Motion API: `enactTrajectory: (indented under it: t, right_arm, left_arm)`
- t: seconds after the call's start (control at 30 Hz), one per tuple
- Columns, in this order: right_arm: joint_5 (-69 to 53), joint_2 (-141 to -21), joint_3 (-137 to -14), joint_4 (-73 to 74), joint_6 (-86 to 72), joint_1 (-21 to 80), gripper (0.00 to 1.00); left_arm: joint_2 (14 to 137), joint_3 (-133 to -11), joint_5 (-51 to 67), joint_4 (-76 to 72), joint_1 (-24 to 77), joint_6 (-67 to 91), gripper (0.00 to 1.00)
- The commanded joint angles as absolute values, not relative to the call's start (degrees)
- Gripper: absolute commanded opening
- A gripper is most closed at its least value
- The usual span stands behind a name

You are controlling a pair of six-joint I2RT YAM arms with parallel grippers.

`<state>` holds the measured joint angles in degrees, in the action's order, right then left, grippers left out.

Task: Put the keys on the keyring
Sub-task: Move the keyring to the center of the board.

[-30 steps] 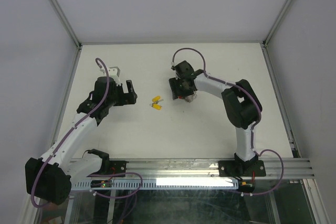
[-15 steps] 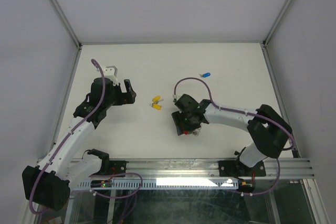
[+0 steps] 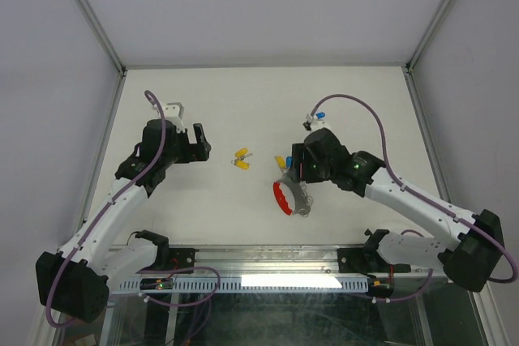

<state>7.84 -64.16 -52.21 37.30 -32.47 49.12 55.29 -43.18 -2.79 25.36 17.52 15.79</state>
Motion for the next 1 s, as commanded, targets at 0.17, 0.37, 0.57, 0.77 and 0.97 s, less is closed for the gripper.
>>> enactTrajectory:
  t: [0.17, 0.37, 0.57, 0.77, 0.97]
  right_arm:
    - [1.4, -73.5, -56.2, 29.5, -25.1, 36.7, 0.51]
    - [-3.0, -84.0, -59.7, 28.7, -23.4, 39.6, 0.53]
    - [-1.4, -87.3, -57.7, 25.4, -26.3, 44.9, 0.6]
    - [0.4, -91.1, -58.3, 25.2, -28.0, 49.5, 0.6]
    - [5.9, -94.7, -60.0, 26.7, -28.3, 52.3, 0.6]
  left_arm:
    - [55.9, -43.4, -3.3, 23.8, 17.2, 13.3, 0.99]
    - [54.4, -43.3, -3.9, 24.0, 17.2, 13.7, 0.99]
    - [53.3, -43.2, -4.0, 23.7, 17.3, 14.1, 0.99]
    - [54.6, -43.5, -2.7, 23.6, 17.2, 14.3, 0.99]
    - [54.2, -43.7, -1.0, 23.5, 17.2, 14.5, 0.99]
